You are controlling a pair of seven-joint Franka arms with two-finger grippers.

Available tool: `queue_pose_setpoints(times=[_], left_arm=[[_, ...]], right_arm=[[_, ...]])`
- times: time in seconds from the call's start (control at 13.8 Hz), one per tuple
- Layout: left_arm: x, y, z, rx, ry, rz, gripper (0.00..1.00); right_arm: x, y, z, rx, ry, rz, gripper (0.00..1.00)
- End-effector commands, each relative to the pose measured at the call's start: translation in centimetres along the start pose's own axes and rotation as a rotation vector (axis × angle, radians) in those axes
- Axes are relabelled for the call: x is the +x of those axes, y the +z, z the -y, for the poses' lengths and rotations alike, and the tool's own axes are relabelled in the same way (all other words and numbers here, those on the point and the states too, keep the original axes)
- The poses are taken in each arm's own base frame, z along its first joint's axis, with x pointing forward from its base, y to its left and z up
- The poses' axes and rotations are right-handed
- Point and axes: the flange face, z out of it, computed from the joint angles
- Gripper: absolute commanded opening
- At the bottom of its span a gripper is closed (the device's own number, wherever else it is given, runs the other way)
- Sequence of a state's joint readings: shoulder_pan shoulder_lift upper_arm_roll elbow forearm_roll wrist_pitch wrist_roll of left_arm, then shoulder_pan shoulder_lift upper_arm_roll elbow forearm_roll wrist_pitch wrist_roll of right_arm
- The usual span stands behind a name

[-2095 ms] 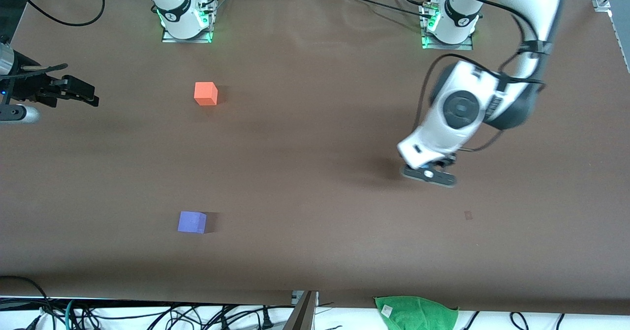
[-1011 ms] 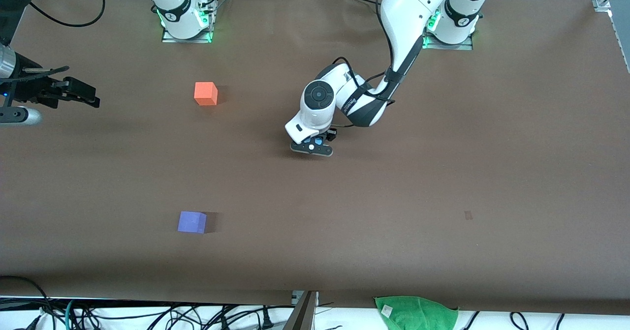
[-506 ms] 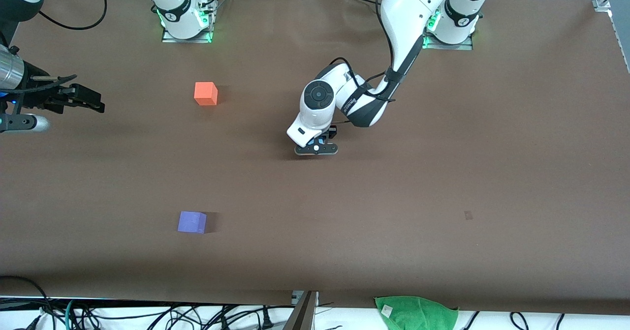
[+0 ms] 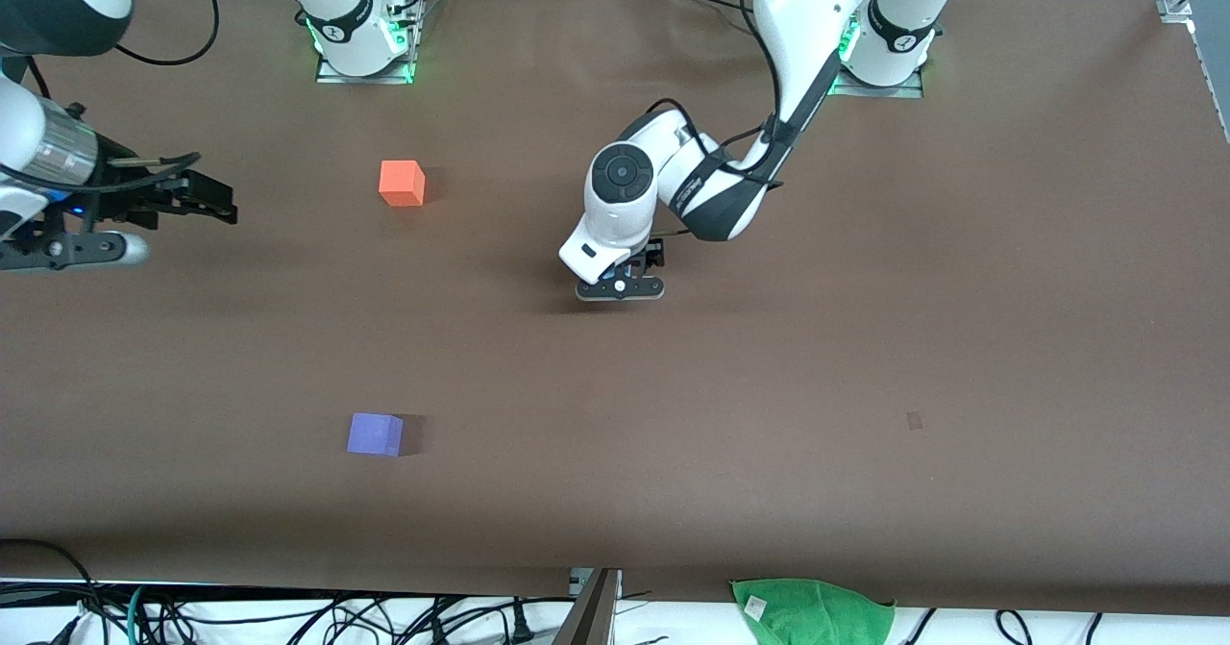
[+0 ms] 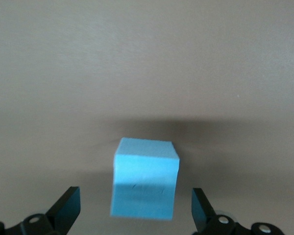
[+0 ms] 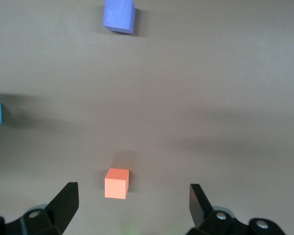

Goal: Place blue block between orange and purple blocks
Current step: 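Set down the cube with the left gripper while the right gripper approaches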

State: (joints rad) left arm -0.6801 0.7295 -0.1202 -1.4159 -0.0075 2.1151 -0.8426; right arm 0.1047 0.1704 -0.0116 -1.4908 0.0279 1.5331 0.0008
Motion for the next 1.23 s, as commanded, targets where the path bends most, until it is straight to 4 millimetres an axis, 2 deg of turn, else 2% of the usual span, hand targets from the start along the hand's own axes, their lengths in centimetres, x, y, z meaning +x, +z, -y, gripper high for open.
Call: queue_pose_setpoints(times=[0.0, 0.14, 0.29, 0.36, 0.43, 0.51, 0.72, 0.94, 1.08, 1.16], left_arm=[[0.8, -5.6, 2.3, 0.027, -0.019, -0.012, 1.00], [2.5, -8.2, 4.8, 0.038, -0.062, -0.008, 1.00], [5.1, -12.0, 8.9, 0.032, -0.132, -0.018, 1.00], [6.3, -13.2, 10.8, 0.027, -0.166, -0.024, 1.00], [8.4, -14.7, 13.9, 0.017, -0.219, -0.038, 1.00], [10.0, -15.5, 16.6, 0.012, -0.265, -0.044, 1.00], [13.7, -15.8, 23.8, 0.059, -0.316, -0.053, 1.00], [15.0, -16.5, 26.5, 0.045, -0.248, -0.050, 1.00], [15.7, -17.2, 28.6, 0.032, -0.168, -0.050, 1.00], [15.9, -17.3, 29.1, 0.023, -0.132, -0.046, 1.00]], right_arm=[[0.6, 0.7, 2.4, 0.000, 0.042, -0.007, 1.00], [0.9, 1.5, 5.2, 0.000, 0.061, -0.004, 1.00], [1.3, 2.6, 8.1, -0.002, 0.083, 0.000, 1.00], [1.5, 3.3, 9.5, -0.004, 0.085, 0.002, 1.00], [1.6, 4.0, 11.5, -0.008, 0.081, 0.003, 1.00], [1.8, 4.7, 13.2, -0.011, 0.096, 0.000, 1.00], [2.3, 7.7, 19.1, -0.015, 0.133, -0.017, 1.00], [2.8, 10.7, 24.2, 0.014, 0.152, -0.044, 1.00], [3.1, 13.5, 27.7, 0.025, 0.198, -0.063, 1.00], [3.2, 14.9, 29.6, 0.035, 0.222, -0.082, 1.00]])
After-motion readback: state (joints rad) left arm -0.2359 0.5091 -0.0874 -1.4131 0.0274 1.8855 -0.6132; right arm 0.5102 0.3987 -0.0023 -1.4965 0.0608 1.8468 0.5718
